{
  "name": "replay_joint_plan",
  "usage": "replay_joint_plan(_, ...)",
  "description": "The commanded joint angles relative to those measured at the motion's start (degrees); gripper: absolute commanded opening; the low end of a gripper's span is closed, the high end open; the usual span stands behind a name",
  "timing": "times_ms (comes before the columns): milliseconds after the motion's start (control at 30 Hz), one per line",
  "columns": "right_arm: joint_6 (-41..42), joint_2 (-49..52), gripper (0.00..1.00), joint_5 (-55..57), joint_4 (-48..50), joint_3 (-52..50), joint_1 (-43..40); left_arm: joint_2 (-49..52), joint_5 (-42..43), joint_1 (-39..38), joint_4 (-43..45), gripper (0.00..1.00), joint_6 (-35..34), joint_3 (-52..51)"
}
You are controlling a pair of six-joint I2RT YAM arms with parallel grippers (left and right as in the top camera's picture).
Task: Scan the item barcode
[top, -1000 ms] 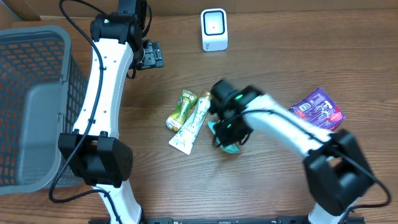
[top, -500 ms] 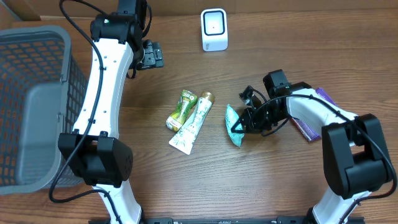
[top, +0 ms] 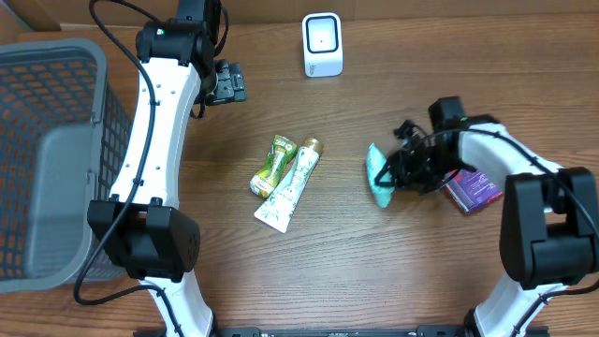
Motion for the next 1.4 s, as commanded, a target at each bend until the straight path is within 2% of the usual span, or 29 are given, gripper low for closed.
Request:
replay_joint_plan(0,-0.2,0.2,0.54,10.4,-1.6,4.3,-0.3,-1.1,-0.6,-0.1,0.1,1.00,0.4,0.9)
replay_joint_plan(100,-0.2,0.2,0.57,15.5,-4.1,6.6,-0.2,-1.1,-0.6,-0.1,0.1,1.00,0.4,0.9)
replay_joint_plan(267,2.9,0.2,0.56,26.2,-4.4,7.2,-0.2,-1.1,-0.6,-0.1,0.1,1.00,0.4,0.9)
replay_joint_plan(567,2.8,0.2,0.51,30.3,-7.3,13.6,-0.2,-1.1,-0.6,-0.1,0.1,1.00,0.4,0.9)
replay_joint_plan(633,2.8,0.2,0.44,29.7,-8.9,15.9,-0.2,-1.1,-0.6,-0.1,0.1,1.00,0.4,0.9)
replay_joint_plan(767,2.9,0.4,0.18,27.8,-8.7,15.5,-0.2,-1.1,-0.6,-0.1,0.1,1.00,0.4,0.9)
replay_joint_plan(900,2.9,0.4,0.06,27.8,-7.1,12.6,-0.1,-1.1,-0.6,-0.1,0.1,0.99,0.4,0.9)
replay_joint_plan(1133,5.0,0.4,0.04,26.9,-3.8,7.2,2.0,-1.1,-0.6,-0.1,0.1,1.00,0.4,0.9)
replay_joint_plan(1367,5.9,0.4,0.04,21.6,-7.0,5.3,7.2,-1.1,-0.6,-0.1,0.1,1.00,0.4,0.9)
